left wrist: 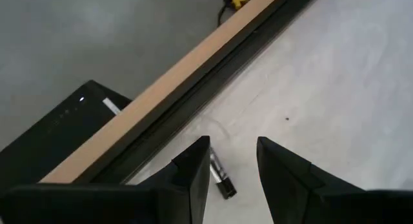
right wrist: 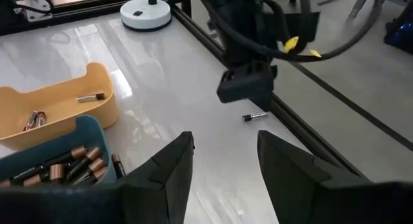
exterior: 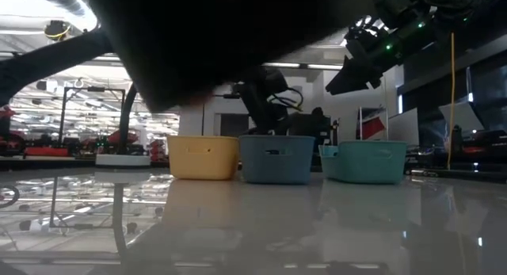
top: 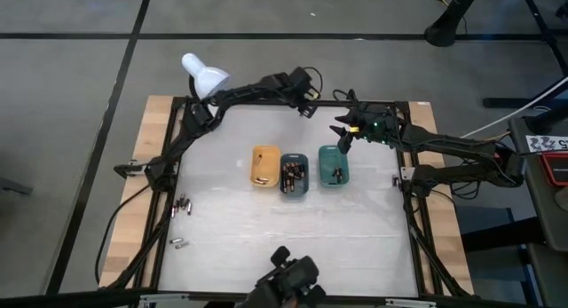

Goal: Sort batteries
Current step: Put the silver battery into the yellow bin

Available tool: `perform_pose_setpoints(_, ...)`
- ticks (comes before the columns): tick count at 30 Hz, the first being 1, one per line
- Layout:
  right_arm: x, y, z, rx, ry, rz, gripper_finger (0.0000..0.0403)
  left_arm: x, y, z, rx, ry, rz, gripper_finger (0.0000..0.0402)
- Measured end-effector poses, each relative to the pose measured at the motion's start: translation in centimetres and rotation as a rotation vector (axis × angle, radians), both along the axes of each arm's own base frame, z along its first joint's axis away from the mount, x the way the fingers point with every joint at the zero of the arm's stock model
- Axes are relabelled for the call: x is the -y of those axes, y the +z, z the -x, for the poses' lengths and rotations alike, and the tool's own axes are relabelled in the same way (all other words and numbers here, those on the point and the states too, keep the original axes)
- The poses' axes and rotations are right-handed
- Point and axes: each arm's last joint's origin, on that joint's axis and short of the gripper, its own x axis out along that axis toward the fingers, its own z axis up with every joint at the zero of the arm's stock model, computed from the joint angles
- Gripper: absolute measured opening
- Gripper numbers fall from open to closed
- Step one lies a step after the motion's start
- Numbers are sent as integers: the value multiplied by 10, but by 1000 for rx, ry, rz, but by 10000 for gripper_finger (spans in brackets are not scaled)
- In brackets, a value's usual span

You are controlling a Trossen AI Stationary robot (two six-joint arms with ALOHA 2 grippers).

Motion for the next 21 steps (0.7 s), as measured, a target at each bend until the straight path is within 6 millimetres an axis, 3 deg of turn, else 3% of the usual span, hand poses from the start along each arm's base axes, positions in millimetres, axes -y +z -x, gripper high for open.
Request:
perform_pose_setpoints(15, 0, -1, 0, -9, 0, -4, 172, -13, -3, 9, -18, 58, 13, 118)
perform_pose_setpoints(21, 0, 0, 0, -4, 0, -3, 172, -24, -14, 17, 10, 47, 107, 118)
